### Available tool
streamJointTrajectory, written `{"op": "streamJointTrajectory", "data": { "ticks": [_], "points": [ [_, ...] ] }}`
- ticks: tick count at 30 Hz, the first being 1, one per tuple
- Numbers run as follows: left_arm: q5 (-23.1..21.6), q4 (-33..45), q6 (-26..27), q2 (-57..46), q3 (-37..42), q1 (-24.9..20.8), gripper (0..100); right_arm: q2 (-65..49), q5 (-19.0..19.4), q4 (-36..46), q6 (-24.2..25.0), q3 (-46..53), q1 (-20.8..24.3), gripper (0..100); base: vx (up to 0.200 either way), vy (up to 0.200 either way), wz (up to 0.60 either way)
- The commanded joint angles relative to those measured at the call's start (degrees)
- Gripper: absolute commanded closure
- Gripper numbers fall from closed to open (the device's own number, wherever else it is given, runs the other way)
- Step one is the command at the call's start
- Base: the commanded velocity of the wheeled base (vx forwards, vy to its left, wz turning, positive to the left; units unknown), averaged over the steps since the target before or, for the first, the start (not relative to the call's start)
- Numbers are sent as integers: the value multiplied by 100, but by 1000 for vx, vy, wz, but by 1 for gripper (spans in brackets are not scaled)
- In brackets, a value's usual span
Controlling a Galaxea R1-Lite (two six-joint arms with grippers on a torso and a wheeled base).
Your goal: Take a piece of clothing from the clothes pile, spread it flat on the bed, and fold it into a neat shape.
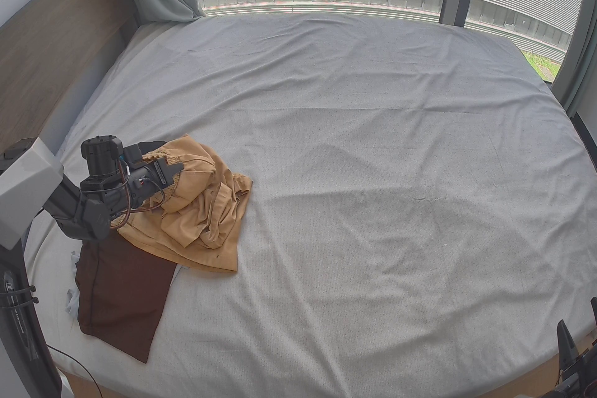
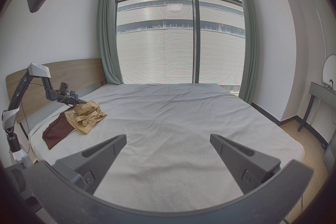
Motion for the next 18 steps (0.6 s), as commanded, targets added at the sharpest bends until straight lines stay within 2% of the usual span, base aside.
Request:
{"op": "streamJointTrajectory", "data": {
  "ticks": [1, 8, 18],
  "points": [
    [-13, -9, -41, -13, 83, 14, 100, -84, 2, -1, -2, 92, 1, 0, 0, 0, 0],
    [-74, -9, -779, -743, 417, 23, 100, -84, 2, -1, -2, 92, 1, 0, 0, 0, 0],
    [-83, -44, -964, -1437, 1129, 50, 100, -84, 2, -1, 7, 92, 1, 0, 0, 0, 0]
  ]
}}
